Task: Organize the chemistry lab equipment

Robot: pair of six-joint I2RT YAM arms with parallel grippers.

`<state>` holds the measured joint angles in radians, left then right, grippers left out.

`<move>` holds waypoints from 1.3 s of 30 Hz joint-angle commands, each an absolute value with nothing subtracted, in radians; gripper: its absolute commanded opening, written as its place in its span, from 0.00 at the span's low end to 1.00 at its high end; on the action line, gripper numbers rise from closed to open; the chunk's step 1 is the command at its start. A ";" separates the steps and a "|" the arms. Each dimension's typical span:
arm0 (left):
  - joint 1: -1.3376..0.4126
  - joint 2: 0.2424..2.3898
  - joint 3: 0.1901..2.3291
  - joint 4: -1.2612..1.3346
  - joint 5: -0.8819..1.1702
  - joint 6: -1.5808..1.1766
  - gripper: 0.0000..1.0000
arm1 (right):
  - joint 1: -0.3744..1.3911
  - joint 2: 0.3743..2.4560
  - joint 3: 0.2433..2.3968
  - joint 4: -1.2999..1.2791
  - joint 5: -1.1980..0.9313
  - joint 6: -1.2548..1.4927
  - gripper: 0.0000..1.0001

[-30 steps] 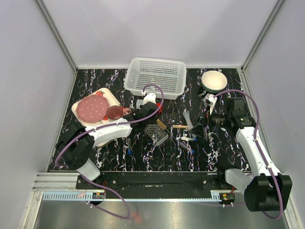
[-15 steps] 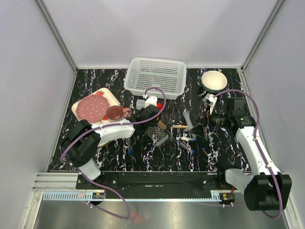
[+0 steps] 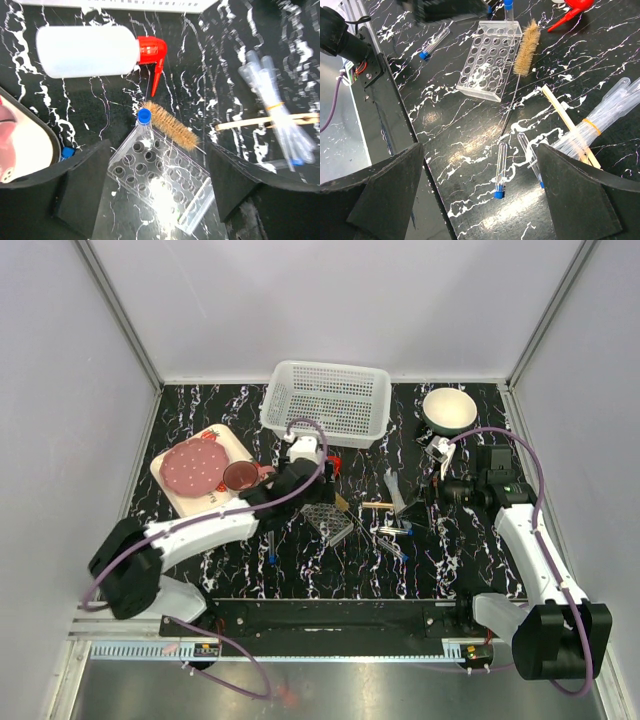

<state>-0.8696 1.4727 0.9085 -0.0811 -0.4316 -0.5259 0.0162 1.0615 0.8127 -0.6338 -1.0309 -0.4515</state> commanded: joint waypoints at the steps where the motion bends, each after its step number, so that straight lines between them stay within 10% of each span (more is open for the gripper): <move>1: -0.873 1.275 0.853 -0.129 -0.399 -0.546 0.85 | 0.006 1.035 0.818 -0.635 -1.020 -0.485 1.00; 17: -0.819 0.782 0.445 -0.431 -0.249 -0.913 0.90 | 0.005 1.009 0.801 -0.634 -1.015 -0.515 1.00; 39: -0.799 1.390 0.646 -0.571 -0.294 -0.873 0.49 | -0.029 1.005 0.792 -0.629 -1.022 -0.522 1.00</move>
